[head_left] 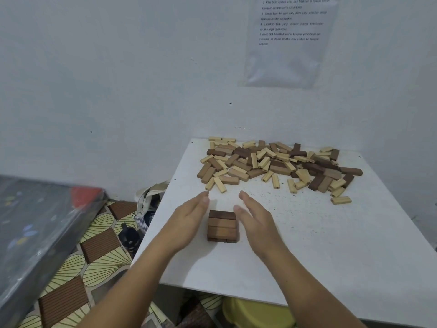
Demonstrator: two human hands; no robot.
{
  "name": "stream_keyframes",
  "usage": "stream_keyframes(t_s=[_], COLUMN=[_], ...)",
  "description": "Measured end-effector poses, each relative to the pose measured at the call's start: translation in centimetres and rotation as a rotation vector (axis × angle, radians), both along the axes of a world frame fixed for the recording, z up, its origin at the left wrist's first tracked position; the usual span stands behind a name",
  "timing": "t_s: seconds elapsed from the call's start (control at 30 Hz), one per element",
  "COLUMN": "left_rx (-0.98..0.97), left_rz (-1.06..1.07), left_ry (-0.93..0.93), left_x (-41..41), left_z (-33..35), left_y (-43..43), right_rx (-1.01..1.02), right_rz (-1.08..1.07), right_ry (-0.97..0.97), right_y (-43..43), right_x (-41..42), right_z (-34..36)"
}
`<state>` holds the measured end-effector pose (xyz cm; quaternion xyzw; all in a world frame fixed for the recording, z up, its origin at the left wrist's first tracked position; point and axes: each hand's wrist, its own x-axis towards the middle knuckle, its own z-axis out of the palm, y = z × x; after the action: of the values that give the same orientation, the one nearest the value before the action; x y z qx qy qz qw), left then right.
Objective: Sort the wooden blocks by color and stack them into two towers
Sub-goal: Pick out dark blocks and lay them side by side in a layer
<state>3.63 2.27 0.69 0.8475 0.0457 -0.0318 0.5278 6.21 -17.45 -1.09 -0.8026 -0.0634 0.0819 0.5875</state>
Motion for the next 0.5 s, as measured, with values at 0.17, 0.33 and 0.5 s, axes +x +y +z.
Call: stream_keyframes(t_s=[0.17,0.33,0.5], left_rx=[-0.268,-0.288,-0.223], left_rz=[0.274,0.289,0.274], left_ry=[-0.032,-0.058,-0.084], left_x=[0.4,0.7,0.8], left_z=[-2.7,-3.2,-3.5], left_y=[-3.4,-5.0,-5.3], right_rx=[0.387,0.399,0.357], right_rz=[-0.253,-0.302,-0.315], right_ry=[0.134,0.120,0.117], right_y=[3.4,4.6,5.1], right_x=[-0.2,-0.3,-0.4], right_z=[-0.5,-1.1,-1.6])
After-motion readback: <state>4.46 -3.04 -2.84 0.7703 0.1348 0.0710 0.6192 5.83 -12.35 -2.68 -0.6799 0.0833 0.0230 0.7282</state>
